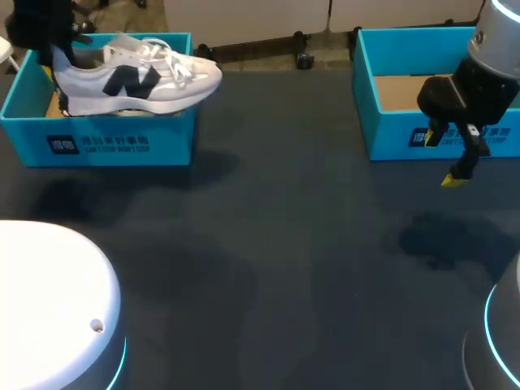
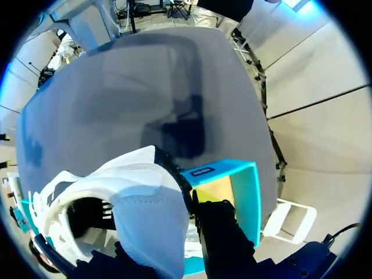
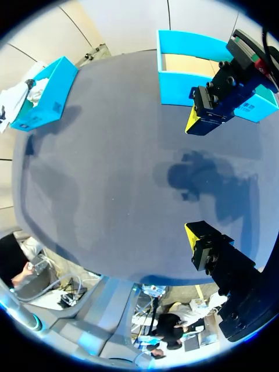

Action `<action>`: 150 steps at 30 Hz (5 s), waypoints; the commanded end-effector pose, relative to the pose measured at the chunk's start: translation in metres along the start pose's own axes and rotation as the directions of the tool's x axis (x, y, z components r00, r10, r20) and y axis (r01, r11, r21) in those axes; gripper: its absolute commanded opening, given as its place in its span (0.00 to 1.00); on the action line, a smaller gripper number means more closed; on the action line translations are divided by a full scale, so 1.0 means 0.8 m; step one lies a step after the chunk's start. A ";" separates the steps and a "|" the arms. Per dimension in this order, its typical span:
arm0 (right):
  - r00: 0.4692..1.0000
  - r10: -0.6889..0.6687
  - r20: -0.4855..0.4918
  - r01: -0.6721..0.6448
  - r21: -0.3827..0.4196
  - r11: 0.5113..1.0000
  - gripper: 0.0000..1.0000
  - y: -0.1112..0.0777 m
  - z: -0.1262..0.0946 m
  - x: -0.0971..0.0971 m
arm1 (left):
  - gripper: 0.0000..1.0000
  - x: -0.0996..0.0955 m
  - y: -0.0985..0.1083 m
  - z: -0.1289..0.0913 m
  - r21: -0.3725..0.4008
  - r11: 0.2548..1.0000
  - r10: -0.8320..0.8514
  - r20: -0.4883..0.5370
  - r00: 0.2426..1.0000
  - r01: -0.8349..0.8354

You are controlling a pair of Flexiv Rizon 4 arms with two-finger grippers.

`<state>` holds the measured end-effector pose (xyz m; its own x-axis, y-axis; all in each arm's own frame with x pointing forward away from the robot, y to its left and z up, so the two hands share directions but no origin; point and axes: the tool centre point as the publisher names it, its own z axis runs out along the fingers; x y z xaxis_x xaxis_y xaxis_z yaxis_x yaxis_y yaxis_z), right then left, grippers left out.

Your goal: Take the shoe out of the shoebox, open the shoe tongue, remove and reinsert the insole, then place the shoe into the shoebox

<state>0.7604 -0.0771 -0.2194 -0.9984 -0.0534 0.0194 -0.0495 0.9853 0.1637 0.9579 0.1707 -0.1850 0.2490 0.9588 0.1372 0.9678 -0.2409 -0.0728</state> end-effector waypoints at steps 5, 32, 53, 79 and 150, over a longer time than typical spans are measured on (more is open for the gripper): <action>1.000 0.000 0.000 0.000 0.001 1.000 1.00 0.000 0.001 0.000 | 0.00 -0.051 -0.018 -0.008 -0.020 0.999 0.032 -0.025 0.999 -0.032; 1.000 0.000 0.000 0.000 0.001 1.000 1.00 0.000 0.001 0.000 | 0.00 -0.157 -0.057 -0.026 -0.059 0.995 0.075 -0.038 0.996 -0.077; 1.000 0.000 0.000 0.000 0.001 1.000 1.00 0.000 0.001 0.000 | 0.00 -0.161 -0.064 -0.026 -0.065 0.995 0.076 -0.038 0.996 -0.078; 1.000 0.000 0.000 0.000 0.001 1.000 1.00 0.000 0.001 0.000 | 0.00 -0.305 -0.144 -0.020 -0.074 0.995 -0.063 -0.015 0.998 0.062; 1.000 0.000 0.000 0.000 0.001 1.000 1.00 0.000 0.001 0.000 | 0.00 -0.422 -0.146 0.160 -0.076 0.996 0.043 0.025 0.999 -0.041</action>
<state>0.7604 -0.0771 -0.2193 -0.9984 -0.0535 0.0194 -0.0497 0.9853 0.1637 0.7631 -0.1105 -0.3436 0.2820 0.9524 0.1154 0.9594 -0.2808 -0.0269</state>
